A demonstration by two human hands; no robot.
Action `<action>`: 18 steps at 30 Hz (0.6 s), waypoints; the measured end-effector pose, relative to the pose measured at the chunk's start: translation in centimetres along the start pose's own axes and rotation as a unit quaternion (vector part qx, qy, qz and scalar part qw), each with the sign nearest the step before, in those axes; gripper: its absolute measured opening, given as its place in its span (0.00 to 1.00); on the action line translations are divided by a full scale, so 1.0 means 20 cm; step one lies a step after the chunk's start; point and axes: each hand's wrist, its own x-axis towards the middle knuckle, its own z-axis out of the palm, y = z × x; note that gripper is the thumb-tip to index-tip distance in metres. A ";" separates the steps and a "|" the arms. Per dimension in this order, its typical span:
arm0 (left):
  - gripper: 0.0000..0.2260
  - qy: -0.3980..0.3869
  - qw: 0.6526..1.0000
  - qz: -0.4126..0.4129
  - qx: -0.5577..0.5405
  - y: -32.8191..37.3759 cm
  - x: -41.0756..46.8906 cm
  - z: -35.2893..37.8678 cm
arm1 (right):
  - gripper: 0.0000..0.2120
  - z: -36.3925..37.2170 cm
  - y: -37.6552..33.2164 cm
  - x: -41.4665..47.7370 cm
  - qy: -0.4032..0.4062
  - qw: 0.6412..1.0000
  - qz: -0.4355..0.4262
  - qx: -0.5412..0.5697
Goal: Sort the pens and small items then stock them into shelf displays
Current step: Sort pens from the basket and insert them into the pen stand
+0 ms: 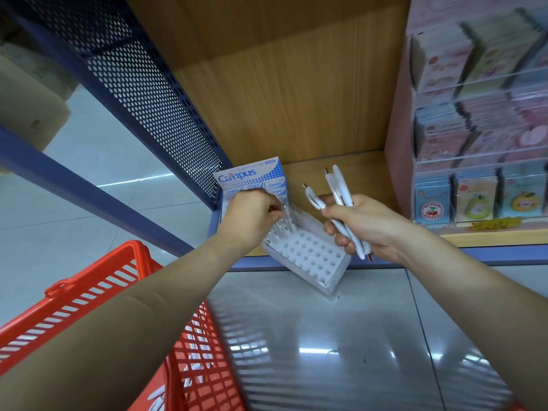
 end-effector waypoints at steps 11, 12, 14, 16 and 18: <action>0.08 0.032 0.999 -0.011 0.036 0.01 0.00 0.01 | 0.10 0.00 0.02 0.01 -0.034 0.999 0.000 0.028; 0.08 0.030 0.999 -0.011 0.037 0.01 0.00 0.01 | 0.10 0.00 0.02 0.01 -0.040 0.999 0.002 0.026; 0.08 0.027 0.999 -0.014 0.038 0.01 0.00 0.01 | 0.10 0.00 0.02 0.01 -0.043 0.999 -0.005 0.015; 0.08 0.014 0.999 -0.019 0.031 0.01 0.00 0.01 | 0.10 0.00 0.02 0.01 -0.037 0.999 -0.025 0.000; 0.08 0.009 0.999 -0.041 -0.030 0.01 0.01 -0.02 | 0.11 0.00 0.02 0.01 -0.036 0.999 -0.035 -0.004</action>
